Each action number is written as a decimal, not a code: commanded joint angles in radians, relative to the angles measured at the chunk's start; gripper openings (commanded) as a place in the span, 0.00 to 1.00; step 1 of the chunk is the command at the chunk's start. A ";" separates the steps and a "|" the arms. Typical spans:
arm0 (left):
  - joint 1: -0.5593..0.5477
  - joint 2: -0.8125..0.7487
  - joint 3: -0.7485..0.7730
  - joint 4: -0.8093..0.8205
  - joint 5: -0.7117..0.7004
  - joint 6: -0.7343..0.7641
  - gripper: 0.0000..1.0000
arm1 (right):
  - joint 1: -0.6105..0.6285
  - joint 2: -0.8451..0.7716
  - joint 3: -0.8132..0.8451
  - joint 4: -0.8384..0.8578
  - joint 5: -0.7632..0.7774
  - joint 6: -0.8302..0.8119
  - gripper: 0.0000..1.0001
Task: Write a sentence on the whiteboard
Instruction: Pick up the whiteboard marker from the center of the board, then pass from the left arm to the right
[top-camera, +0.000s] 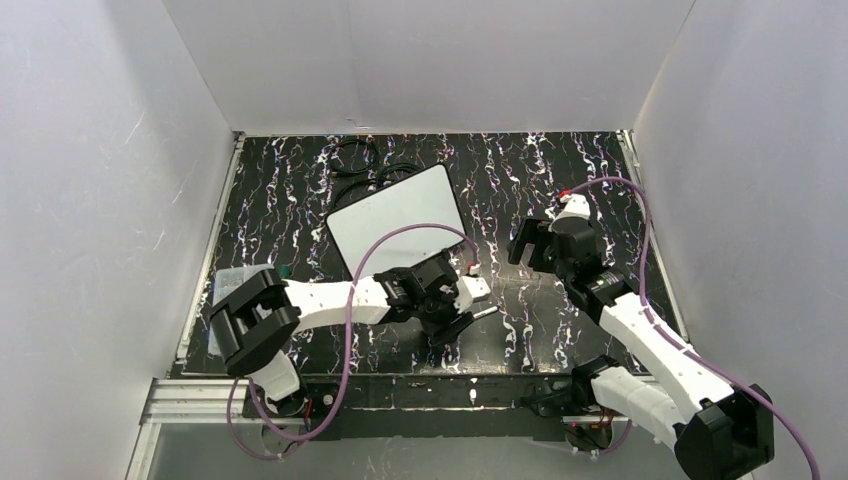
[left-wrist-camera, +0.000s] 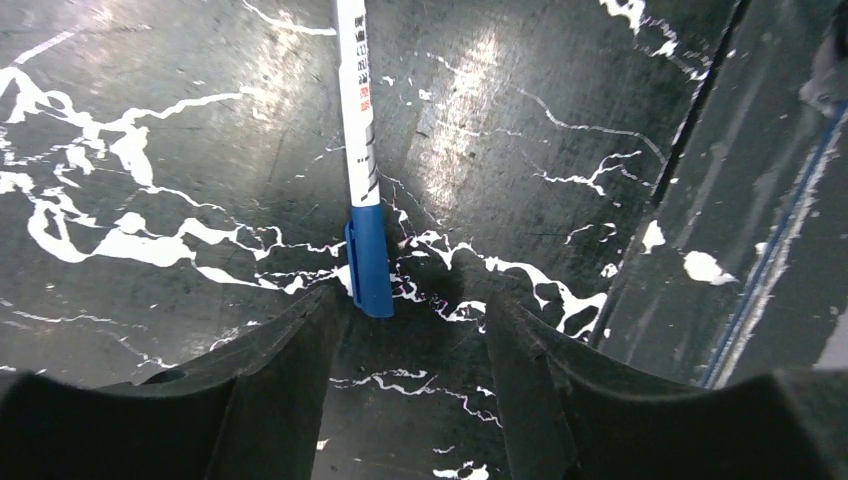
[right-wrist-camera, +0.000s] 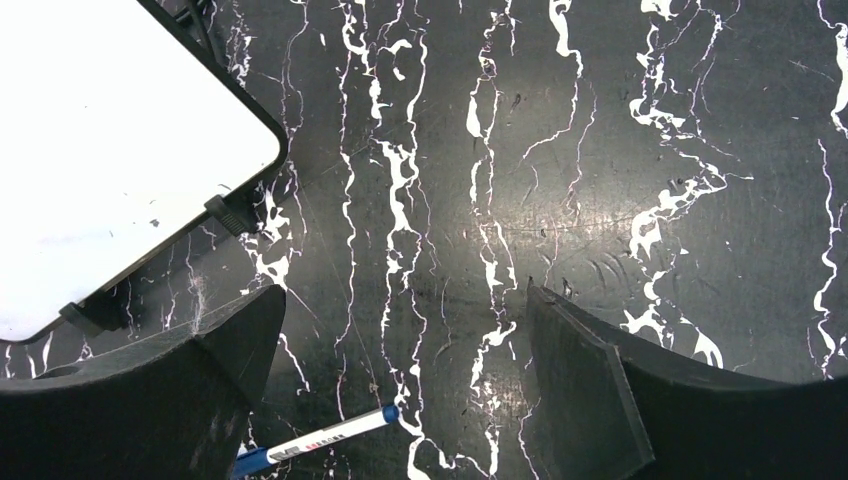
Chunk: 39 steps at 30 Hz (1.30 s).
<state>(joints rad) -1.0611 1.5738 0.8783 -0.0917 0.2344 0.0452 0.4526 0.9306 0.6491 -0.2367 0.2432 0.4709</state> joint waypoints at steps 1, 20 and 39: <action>-0.025 0.039 0.031 -0.002 -0.049 0.037 0.52 | -0.007 -0.055 -0.013 0.004 -0.013 0.012 0.99; -0.037 0.020 0.018 -0.074 -0.123 0.073 0.00 | -0.013 -0.116 0.000 -0.056 -0.060 0.002 0.99; -0.038 -0.439 -0.029 -0.413 0.187 0.167 0.00 | 0.118 0.163 -0.005 -0.009 -1.112 -0.118 0.90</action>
<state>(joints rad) -1.0954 1.1904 0.8577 -0.4438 0.3492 0.1822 0.4664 1.0554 0.6182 -0.2379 -0.6384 0.3820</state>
